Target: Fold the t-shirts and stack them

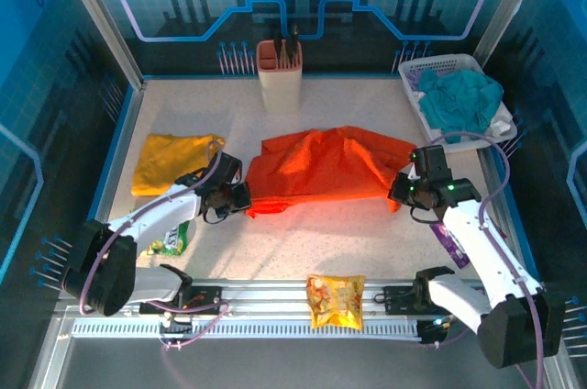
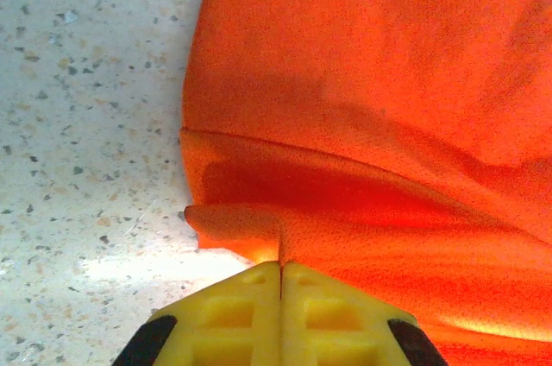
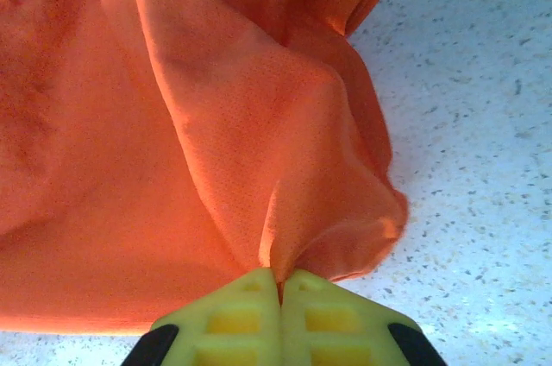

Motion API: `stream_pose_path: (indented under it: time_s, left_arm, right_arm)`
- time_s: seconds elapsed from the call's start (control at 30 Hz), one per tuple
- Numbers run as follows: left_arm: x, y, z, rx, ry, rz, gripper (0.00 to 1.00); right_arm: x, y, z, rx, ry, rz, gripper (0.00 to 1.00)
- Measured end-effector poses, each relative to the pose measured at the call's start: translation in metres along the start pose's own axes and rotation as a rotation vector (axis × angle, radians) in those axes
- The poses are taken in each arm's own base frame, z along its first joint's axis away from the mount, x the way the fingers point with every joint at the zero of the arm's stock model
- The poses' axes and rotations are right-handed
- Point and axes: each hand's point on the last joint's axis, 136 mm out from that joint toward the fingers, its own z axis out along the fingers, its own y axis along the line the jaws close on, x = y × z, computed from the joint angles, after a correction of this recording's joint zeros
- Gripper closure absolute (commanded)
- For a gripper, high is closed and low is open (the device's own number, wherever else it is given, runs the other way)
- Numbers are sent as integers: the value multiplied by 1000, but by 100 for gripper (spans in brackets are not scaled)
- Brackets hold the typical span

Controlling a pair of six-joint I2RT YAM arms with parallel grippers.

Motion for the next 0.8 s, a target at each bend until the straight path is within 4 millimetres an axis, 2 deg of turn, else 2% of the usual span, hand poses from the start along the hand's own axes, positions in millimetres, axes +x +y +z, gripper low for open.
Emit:
stream_pose_path:
  time_s: [0.1, 0.2, 0.27, 0.3, 0.47, 0.53, 0.6, 0.63, 0.7, 0.8]
  left_arm:
    - [0, -1, 0, 6, 3, 3, 99]
    - [0, -1, 0, 5, 4, 3, 99]
    - [1, -1, 0, 4, 5, 3, 99]
    - [1, -1, 1, 3, 7, 2, 99]
    - [2, 1, 4, -6, 16, 1, 99]
    - [3, 2, 4, -9, 19, 0, 99]
    - [3, 2, 5, -12, 23, 0, 99]
    - [3, 3, 6, -14, 26, 0, 99]
    - [4, 3, 8, -18, 30, 2, 99]
    - [4, 4, 8, -21, 30, 2, 99]
  right_arm:
    - [-7, 6, 1, 32, 21, -46, 100]
    - [-10, 30, 8, 47, 49, -164, 100]
    - [-5, 47, 16, 50, 78, -234, 100]
    - [1, 55, 22, 48, 102, -264, 96]
    - [43, 91, 46, -53, 227, -344, 62]
    - [58, 103, 52, -103, 271, -360, 39]
    - [65, 106, 56, -130, 286, -359, 21]
    - [67, 104, 56, -131, 287, -355, 18]
    - [69, 99, 55, -132, 275, -345, 19]
    - [72, 86, 47, -119, 244, -310, 28]
